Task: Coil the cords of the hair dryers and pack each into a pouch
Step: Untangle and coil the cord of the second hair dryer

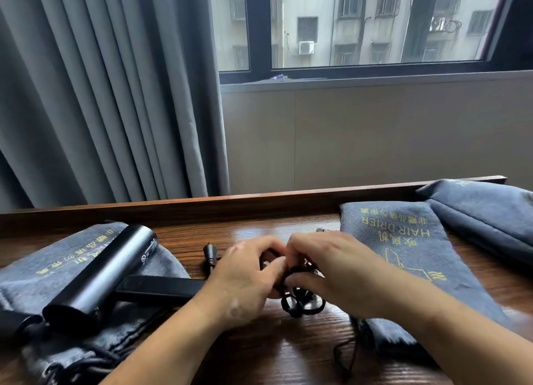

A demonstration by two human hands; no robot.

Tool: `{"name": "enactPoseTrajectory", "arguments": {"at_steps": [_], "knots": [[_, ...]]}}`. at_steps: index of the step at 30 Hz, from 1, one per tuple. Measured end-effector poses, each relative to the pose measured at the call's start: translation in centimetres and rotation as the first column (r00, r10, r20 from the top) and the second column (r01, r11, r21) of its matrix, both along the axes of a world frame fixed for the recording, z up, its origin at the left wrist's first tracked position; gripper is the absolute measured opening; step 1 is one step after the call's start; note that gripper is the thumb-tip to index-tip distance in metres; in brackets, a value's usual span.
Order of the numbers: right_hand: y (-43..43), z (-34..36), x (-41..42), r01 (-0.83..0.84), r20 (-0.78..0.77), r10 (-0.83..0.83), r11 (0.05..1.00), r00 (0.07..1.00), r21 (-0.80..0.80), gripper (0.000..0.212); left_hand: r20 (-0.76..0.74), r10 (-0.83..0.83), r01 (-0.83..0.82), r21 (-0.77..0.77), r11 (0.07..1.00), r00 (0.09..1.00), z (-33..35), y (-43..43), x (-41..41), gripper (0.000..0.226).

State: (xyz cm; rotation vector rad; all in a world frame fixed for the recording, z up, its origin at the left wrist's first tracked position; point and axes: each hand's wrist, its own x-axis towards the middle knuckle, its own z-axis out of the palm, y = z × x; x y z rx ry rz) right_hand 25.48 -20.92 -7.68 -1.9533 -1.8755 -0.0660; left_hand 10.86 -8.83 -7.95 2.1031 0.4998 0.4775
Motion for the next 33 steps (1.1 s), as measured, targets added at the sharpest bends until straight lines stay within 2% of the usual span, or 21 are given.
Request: {"name": "enactPoseTrajectory", "arguments": {"at_steps": [2,5,8,10,13,14,15,16,17,18,20,23,25,27,29,31,33], "knots": [[-0.1,0.1,0.0,-0.022,0.005,0.022,1.000,1.000,-0.016,0.031,0.003,0.008,-0.009,0.022,1.000,1.000,0.2,0.1,-0.2,0.008],[-0.3,0.6,0.3,-0.045,-0.017,0.045,0.999,0.999,0.007,0.030,0.145,0.100,-0.094,-0.048,0.994,0.984,0.4,0.0,-0.2,0.006],[-0.4,0.9,0.3,-0.074,-0.007,0.074,0.997,0.997,0.013,0.028,0.321,0.326,-0.261,-0.231,0.937,0.889,0.2,0.0,0.4,0.009],[-0.4,0.8,0.2,-0.075,0.008,0.075,0.997,0.997,-0.004,0.028,0.371,0.445,-0.328,-0.339,0.882,0.815,0.2,-0.1,0.7,0.008],[-0.4,0.9,0.7,-0.024,0.084,0.021,0.999,0.996,0.042,0.022,0.381,0.454,-0.327,-0.354,0.877,0.806,0.0,0.2,0.9,0.012],[-0.5,1.0,0.9,-0.004,0.135,-0.005,0.998,0.991,0.069,0.021,0.361,0.394,-0.322,-0.245,0.915,0.845,-0.3,0.5,0.7,0.016],[-0.6,1.0,1.1,0.000,0.179,-0.017,0.995,0.984,0.095,0.019,0.313,0.290,-0.294,-0.037,0.955,0.904,-0.5,0.9,0.5,0.022],[-0.6,0.9,1.3,-0.009,0.208,-0.016,0.993,0.978,0.118,0.018,0.224,0.176,-0.223,0.206,0.953,0.959,-0.7,1.2,0.3,0.028],[-0.7,0.8,1.4,-0.024,0.229,-0.007,0.991,0.973,0.133,0.016,0.119,0.078,-0.121,0.405,0.906,0.990,-0.9,1.4,0.2,0.033],[-0.7,0.7,1.4,-0.034,0.243,-0.002,0.990,0.970,0.140,0.014,0.042,-0.008,-0.015,0.521,0.854,0.999,-1.1,1.5,0.2,0.035],[-0.5,0.4,1.5,-0.031,0.255,-0.008,0.988,0.967,0.149,0.012,-0.036,-0.114,0.114,0.570,0.814,0.993,-1.3,1.3,0.3,0.034],[-0.5,0.5,1.7,-0.013,0.217,-0.017,0.991,0.976,0.136,0.025,-0.036,-0.115,0.114,0.592,0.798,0.993,-1.2,1.0,0.4,0.031],[-0.6,0.8,1.7,-0.011,0.178,-0.008,0.994,0.984,0.107,0.031,0.013,-0.078,0.057,0.562,0.825,0.997,-1.1,0.8,0.3,0.025],[-0.8,1.2,1.8,-0.008,0.155,-0.006,0.996,0.988,0.089,0.031,0.070,-0.030,-0.006,0.464,0.886,0.997,-0.8,0.6,0.2,0.018],[-1.1,1.5,2.0,0.003,0.150,-0.016,0.997,0.988,0.083,0.031,0.146,0.073,-0.122,0.356,0.926,0.987,-0.2,0.5,0.1,0.021],[-1.5,1.8,2.3,0.018,0.144,-0.030,0.996,0.989,0.085,0.034,0.259,0.223,-0.278,0.202,0.939,0.940,-0.1,0.9,0.0,0.024],[-1.7,1.9,2.5,-0.003,0.068,-0.005,0.993,0.998,0.119,0.037,0.322,0.336,-0.380,0.082,0.922,0.885,-0.2,1.4,0.0,0.026]]}}
